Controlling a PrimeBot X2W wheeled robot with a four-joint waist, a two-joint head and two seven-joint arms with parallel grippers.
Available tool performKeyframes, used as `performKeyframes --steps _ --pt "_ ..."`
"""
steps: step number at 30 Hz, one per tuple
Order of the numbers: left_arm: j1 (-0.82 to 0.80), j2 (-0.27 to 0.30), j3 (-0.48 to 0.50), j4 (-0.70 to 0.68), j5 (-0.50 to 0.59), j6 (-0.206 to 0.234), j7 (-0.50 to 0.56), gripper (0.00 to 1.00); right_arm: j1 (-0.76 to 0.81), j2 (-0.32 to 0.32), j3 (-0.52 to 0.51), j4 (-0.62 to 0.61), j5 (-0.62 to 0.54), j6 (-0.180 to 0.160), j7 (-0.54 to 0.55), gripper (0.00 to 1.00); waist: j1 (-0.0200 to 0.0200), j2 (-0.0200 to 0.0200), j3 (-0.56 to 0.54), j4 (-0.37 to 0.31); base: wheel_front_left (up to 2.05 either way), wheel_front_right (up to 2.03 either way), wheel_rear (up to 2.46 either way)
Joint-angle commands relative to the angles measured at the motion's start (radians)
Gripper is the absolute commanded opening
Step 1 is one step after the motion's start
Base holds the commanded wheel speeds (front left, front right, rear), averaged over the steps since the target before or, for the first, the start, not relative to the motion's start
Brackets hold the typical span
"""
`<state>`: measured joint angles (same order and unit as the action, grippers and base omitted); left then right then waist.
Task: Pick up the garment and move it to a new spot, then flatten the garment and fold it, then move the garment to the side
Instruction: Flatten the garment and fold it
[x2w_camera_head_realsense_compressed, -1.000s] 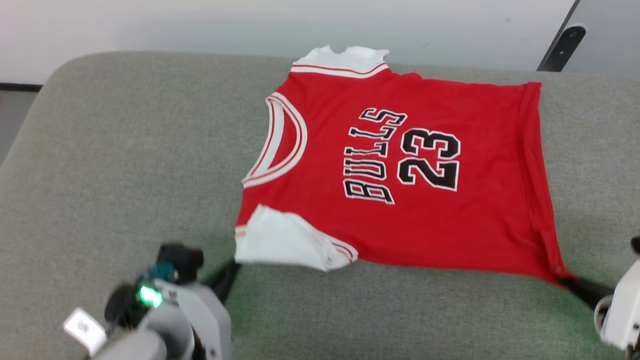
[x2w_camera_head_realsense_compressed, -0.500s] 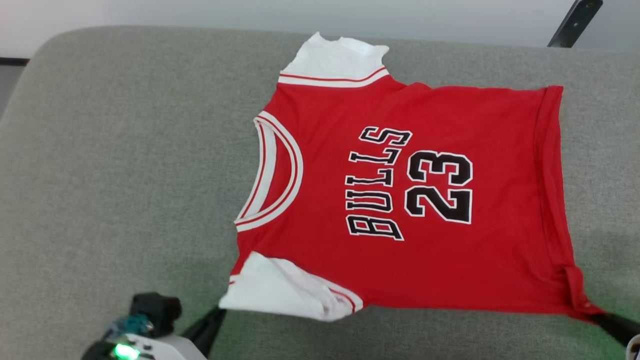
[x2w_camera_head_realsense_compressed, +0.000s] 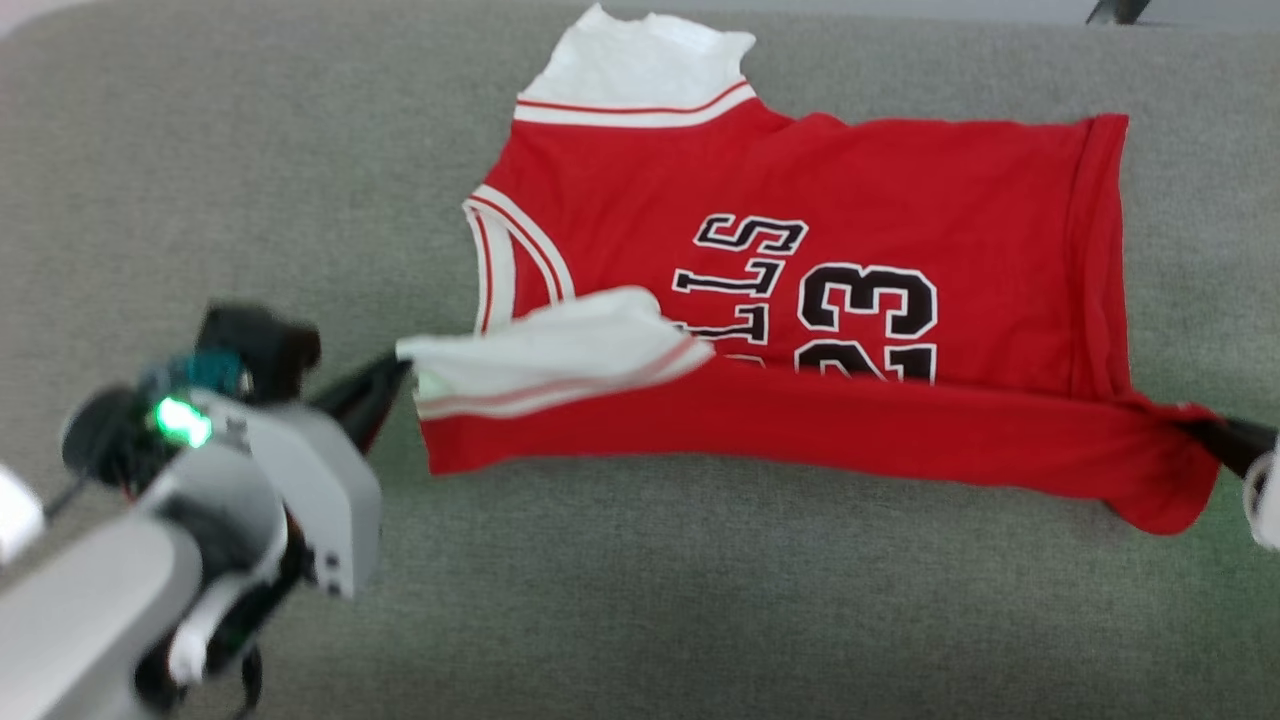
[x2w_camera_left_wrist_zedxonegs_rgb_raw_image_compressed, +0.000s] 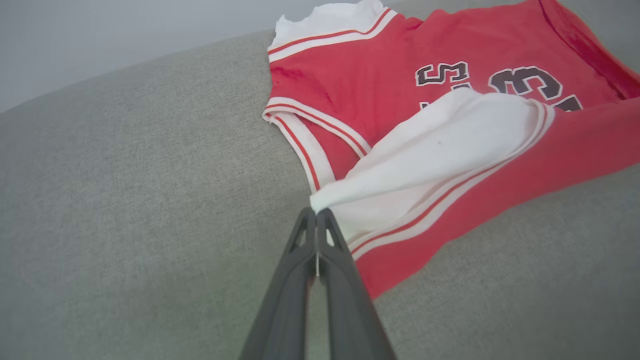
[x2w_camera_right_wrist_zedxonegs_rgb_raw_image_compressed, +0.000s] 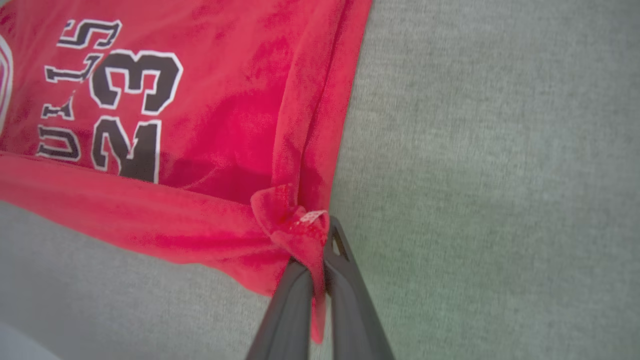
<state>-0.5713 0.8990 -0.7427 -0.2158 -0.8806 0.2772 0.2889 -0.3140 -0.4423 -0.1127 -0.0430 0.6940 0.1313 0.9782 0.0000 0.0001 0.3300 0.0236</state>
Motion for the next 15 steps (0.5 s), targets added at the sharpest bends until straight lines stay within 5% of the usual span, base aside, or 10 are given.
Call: performKeyframes --steps 1,7,15 --pt "-0.019 -0.006 0.002 0.014 0.002 -0.008 0.005 0.00 -0.017 0.000 0.007 0.008 -0.010 -0.001 0.005 0.00 0.0000 -0.0001 0.022 -0.015 0.00 0.00 0.00" --pt "-0.181 -0.090 -0.014 0.181 -0.038 -0.105 0.106 0.00 -0.172 0.006 0.086 0.111 -0.049 -0.001 0.039 0.00 0.0000 -0.0001 0.066 -0.033 0.00 0.00 0.00" --pt "-0.288 -0.183 -0.062 0.391 -0.136 -0.166 0.313 0.00 -0.257 0.020 0.172 0.213 -0.054 -0.001 0.013 0.00 0.0000 -0.0001 0.095 -0.049 0.00 0.00 0.00"
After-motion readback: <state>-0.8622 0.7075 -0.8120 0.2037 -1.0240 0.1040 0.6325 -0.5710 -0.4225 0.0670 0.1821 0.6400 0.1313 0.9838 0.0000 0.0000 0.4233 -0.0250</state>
